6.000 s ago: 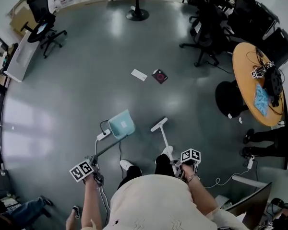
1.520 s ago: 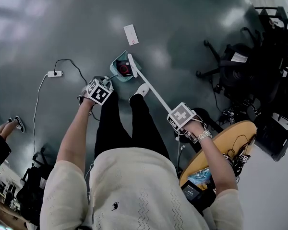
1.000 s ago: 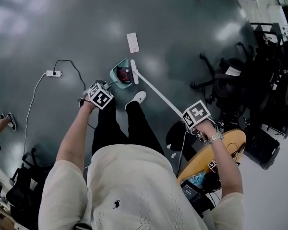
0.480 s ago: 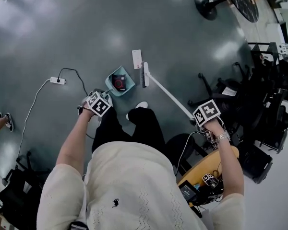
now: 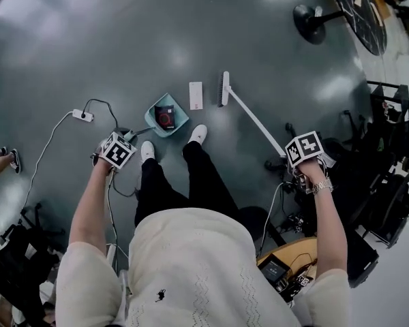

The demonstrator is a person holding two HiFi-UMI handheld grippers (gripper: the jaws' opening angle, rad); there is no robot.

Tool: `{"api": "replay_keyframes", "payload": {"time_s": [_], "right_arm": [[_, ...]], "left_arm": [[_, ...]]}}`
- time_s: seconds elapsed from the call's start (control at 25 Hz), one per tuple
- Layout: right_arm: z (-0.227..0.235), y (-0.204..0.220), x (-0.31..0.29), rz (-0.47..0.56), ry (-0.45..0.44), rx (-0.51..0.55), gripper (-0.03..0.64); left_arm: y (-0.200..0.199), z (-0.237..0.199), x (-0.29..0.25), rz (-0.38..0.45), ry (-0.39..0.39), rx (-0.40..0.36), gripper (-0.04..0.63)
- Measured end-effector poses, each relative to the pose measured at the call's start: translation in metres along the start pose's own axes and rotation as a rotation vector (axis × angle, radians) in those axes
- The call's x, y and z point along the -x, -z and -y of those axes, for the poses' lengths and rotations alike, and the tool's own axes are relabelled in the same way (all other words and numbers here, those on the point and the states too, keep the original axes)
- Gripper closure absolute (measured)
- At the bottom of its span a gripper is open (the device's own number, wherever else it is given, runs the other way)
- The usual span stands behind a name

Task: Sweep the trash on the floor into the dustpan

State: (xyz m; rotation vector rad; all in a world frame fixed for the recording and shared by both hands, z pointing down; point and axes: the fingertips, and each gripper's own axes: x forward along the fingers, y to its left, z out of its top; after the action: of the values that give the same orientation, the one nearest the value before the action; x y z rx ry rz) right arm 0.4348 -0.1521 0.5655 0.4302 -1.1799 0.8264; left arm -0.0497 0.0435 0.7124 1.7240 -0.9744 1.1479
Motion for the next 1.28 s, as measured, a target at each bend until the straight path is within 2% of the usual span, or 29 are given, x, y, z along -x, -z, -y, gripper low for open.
{"api": "replay_keyframes", "payload": {"time_s": [0.2, 0.32, 0.52, 0.72, 0.88, 1.04, 1.2, 1.28], "right_arm": [[0.057, -0.038, 0.002, 0.018, 0.028, 0.042, 0.499], [0.066, -0.057, 0.002, 0.009, 0.048, 0.049, 0.499], [0.041, -0.067, -0.014, -0.042, 0.089, 0.061, 0.499], [-0.001, -0.065, -0.034, -0.14, 0.208, 0.165, 0.499], [-0.07, -0.076, -0.052, -0.089, 0.122, 0.078, 0.499], [-0.128, -0.089, -0.067, -0.053, 0.009, -0.034, 0.497], [-0.156, -0.098, -0.063, -0.059, -0.003, -0.09, 0.497], [-0.173, -0.104, -0.066, -0.054, -0.038, -0.109, 0.495]], "left_arm": [[-0.04, -0.025, 0.006, 0.013, -0.044, 0.008, 0.502], [-0.068, -0.047, 0.009, -0.002, -0.066, -0.025, 0.502], [-0.091, -0.084, 0.001, -0.065, -0.044, -0.196, 0.502], [-0.118, -0.119, -0.014, -0.115, 0.031, -0.394, 0.502], [-0.138, -0.157, -0.015, -0.167, 0.074, -0.567, 0.502], [-0.152, -0.171, -0.019, -0.198, 0.108, -0.686, 0.502], [-0.168, -0.182, -0.025, -0.205, 0.123, -0.75, 0.502], [-0.173, -0.185, -0.029, -0.205, 0.133, -0.77, 0.502]]}}
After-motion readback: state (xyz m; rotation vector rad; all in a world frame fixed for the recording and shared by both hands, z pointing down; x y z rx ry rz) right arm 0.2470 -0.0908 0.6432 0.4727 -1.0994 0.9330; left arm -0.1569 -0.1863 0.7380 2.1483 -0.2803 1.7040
